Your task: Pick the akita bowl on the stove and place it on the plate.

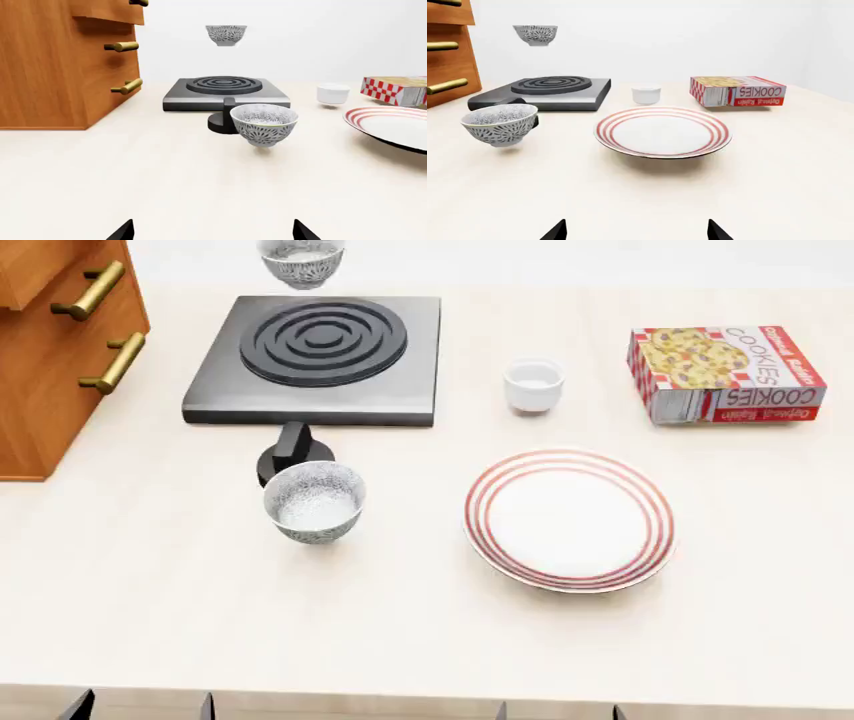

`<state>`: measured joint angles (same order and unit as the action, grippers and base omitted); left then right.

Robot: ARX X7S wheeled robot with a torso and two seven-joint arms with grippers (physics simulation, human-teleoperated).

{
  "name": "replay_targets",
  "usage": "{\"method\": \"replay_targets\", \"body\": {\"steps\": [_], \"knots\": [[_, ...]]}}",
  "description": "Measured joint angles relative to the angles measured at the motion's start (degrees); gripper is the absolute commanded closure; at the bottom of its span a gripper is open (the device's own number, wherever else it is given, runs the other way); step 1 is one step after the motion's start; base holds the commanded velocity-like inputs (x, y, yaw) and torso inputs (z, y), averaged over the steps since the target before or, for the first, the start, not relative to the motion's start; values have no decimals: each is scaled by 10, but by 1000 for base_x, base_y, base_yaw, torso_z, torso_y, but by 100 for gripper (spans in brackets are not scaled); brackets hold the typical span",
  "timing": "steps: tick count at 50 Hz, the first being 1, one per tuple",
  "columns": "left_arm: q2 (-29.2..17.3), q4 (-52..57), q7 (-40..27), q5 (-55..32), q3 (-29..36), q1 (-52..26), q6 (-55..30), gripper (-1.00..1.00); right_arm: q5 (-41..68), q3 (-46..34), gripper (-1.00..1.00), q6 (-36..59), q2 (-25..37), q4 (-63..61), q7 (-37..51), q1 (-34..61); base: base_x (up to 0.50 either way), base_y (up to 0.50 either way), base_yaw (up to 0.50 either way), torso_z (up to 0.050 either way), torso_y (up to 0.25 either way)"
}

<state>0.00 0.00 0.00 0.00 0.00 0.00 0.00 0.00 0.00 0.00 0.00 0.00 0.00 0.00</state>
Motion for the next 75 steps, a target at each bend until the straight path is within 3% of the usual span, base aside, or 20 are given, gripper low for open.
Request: {"method": "replay_targets", "body": {"steps": [45, 59, 75], "knots": [[-45, -16, -54, -48, 53, -7, 11, -100, 30, -65, -100, 28, 52, -24, 50, 4, 0, 0, 0, 0, 0], [-54, -11, -65, -57, 64, -6, 10, -100, 27, -103, -100, 191, 55, -154, 50, 82, 0, 0, 0, 0, 0], [-63, -12, -76, -66, 74, -8, 12, -100, 60, -86, -100, 479, 42, -266, 56, 341, 0, 0, 0, 0, 0]]}}
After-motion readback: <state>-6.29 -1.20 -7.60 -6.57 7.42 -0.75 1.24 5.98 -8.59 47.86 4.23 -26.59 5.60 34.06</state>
